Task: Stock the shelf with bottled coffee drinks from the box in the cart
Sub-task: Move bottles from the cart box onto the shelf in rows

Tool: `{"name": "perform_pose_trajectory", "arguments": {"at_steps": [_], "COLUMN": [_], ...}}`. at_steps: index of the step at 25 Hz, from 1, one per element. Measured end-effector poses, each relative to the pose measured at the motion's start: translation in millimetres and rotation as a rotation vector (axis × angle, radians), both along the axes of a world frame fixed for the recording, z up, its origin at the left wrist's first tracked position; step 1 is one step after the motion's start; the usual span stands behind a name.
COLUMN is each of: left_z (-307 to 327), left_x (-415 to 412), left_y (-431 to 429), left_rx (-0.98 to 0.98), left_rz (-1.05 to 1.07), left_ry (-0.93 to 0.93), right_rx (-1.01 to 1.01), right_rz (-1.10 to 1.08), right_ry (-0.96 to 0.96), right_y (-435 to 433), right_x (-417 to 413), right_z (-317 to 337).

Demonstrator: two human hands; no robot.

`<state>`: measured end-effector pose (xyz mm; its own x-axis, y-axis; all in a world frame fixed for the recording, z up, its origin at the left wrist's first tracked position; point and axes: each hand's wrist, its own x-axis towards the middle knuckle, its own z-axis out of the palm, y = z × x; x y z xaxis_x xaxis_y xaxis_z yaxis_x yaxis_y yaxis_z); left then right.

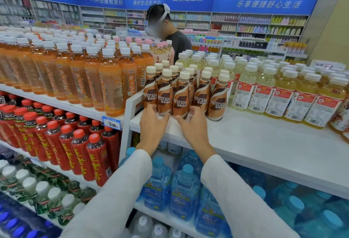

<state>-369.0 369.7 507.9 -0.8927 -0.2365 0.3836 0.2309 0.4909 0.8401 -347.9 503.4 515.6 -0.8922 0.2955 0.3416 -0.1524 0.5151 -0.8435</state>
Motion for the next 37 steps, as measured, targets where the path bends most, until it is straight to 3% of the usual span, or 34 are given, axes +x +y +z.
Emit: {"name": "perform_pose_trajectory", "arguments": {"at_steps": [12, 19, 27, 37], "left_z": [-70, -162, -234, -272], "left_x": [175, 314, 426, 472], "left_y": [-44, -77, -124, -212], "left_rx": [0.194, 0.35, 0.466, 0.662], "left_rz": [0.182, 0.501, 0.764, 0.944], "left_ry": [-0.012, -0.174, -0.374, -0.473], "right_rx": [-0.138, -0.249, -0.051, 0.148], "right_rz": [0.35, 0.61, 0.78, 0.934], "right_ry": [0.011, -0.341, -0.715, -0.876], "right_y": [20, -25, -90, -233], "right_x": [145, 201, 253, 256], "right_z": [-55, -153, -238, -270]}}
